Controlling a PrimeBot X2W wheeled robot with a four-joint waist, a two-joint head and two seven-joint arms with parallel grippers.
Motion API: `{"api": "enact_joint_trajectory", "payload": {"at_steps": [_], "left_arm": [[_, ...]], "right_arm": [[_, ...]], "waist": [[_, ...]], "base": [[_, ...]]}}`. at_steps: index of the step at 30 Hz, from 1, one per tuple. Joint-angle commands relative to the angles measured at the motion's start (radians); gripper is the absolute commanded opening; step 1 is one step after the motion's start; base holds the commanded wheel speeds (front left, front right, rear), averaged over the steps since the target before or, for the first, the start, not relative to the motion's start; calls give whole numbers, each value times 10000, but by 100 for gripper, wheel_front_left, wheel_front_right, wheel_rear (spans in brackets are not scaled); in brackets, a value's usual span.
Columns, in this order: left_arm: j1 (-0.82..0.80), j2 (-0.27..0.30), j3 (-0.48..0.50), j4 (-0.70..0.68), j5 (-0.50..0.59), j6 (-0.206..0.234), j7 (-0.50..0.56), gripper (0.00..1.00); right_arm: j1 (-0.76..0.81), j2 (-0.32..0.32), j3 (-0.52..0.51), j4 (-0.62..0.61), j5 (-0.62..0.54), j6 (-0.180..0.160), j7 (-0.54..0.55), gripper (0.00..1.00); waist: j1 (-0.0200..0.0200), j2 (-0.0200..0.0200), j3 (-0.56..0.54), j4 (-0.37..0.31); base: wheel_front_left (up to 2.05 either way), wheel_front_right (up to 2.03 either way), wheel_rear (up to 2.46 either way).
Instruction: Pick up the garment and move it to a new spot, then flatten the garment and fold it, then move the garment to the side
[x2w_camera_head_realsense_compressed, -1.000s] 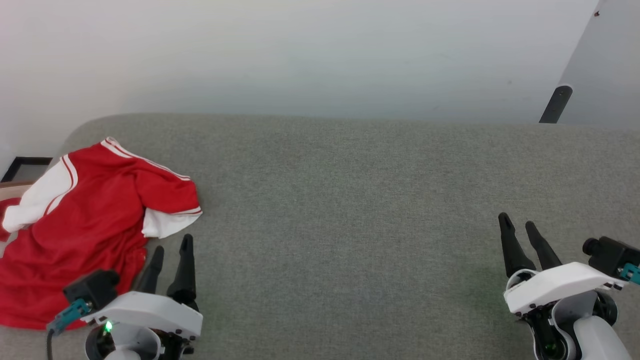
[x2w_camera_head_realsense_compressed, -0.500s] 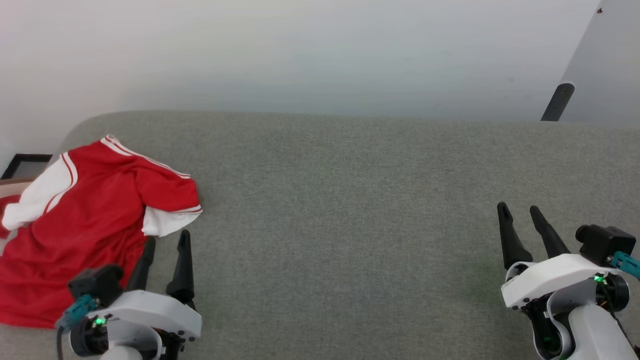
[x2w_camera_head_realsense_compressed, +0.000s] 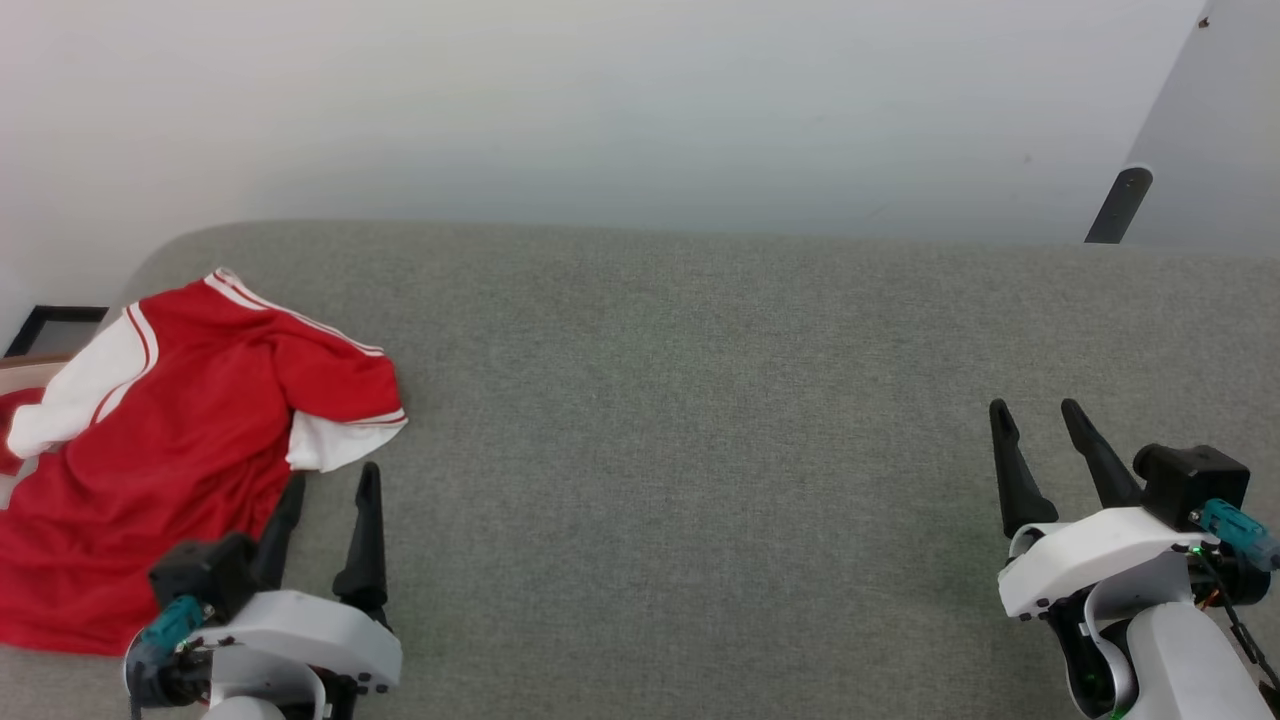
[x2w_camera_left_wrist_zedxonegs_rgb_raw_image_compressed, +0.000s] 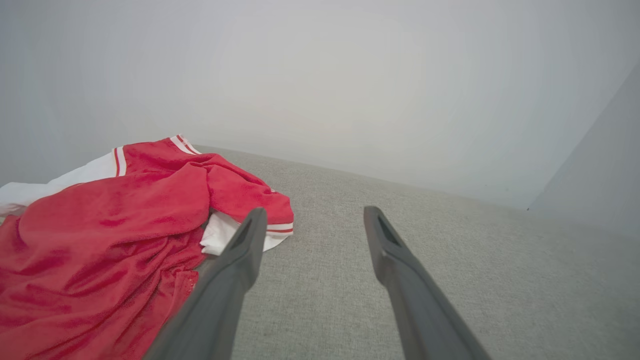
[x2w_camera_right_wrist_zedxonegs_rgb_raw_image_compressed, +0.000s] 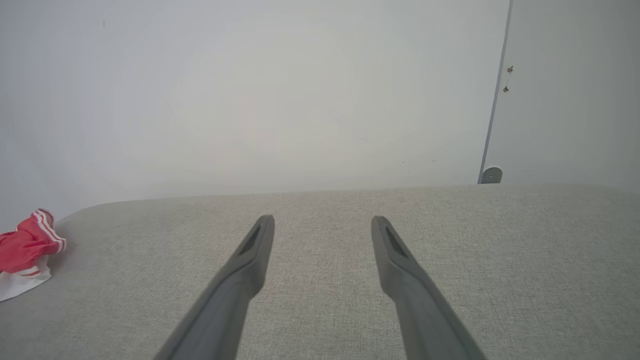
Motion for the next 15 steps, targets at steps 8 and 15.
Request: {"api": "enact_joint_trajectory", "payload": {"at_steps": [8,15], "left_arm": [[-260,31,117,144,813,-222,-262,100],[-318,-51,403,211,1191,-348,-402,100]], "right_arm": [[-328,39,-121,21,-863,5,-271,100],[-383,94,-307,8,-1278,6,-410,100]], "waist": [[0,0,68,5],[0,0,95,-6]], "base": [[0,0,0],[0,0,0]]}}
